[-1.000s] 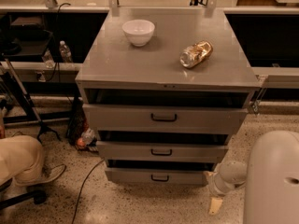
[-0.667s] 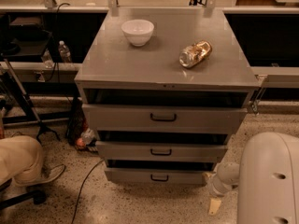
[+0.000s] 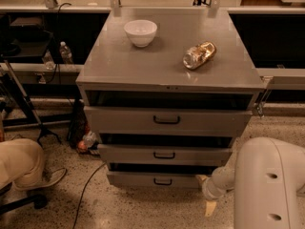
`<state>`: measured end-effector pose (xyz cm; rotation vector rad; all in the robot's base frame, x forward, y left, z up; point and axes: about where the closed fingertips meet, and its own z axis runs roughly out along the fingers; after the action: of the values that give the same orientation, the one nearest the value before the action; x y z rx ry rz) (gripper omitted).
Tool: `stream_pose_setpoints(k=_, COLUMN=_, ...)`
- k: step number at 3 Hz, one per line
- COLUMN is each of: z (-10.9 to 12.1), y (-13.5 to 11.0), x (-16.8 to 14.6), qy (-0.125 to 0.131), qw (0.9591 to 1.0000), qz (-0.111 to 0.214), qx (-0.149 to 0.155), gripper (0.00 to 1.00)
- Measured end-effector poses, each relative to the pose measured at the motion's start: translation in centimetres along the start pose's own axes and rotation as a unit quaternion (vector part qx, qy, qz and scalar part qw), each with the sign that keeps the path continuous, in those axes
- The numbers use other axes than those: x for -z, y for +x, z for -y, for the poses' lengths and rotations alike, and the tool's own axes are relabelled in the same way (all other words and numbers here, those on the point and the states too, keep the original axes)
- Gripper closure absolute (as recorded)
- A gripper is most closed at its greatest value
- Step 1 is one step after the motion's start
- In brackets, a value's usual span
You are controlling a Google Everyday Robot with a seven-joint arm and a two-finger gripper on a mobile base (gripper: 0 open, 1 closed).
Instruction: Open bottom drawer
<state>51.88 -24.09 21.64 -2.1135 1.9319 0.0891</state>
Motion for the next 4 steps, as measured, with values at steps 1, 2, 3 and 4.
stream_pose_setpoints(k=1, z=1.2, y=-1.7, x=-0.9, qy=0.016, qw=0.9994, qz=-0.001, qx=0.031, gripper=0.0)
stream_pose_setpoints(k=2, z=2.6, y=-3.0, x=-1.3, qy=0.03, qw=0.9981, qz=-0.004, qx=0.053, gripper=0.0)
stream_pose_setpoints(k=3, z=3.8, y=-3.3, x=-1.8, qy=0.037, qw=0.9976, qz=0.001, qx=0.059, gripper=0.0)
stream_pose_setpoints(k=4, z=5.4, y=-3.2, x=-2.0, qy=0.048, qw=0.9972, qz=0.003, qx=0.058, gripper=0.0)
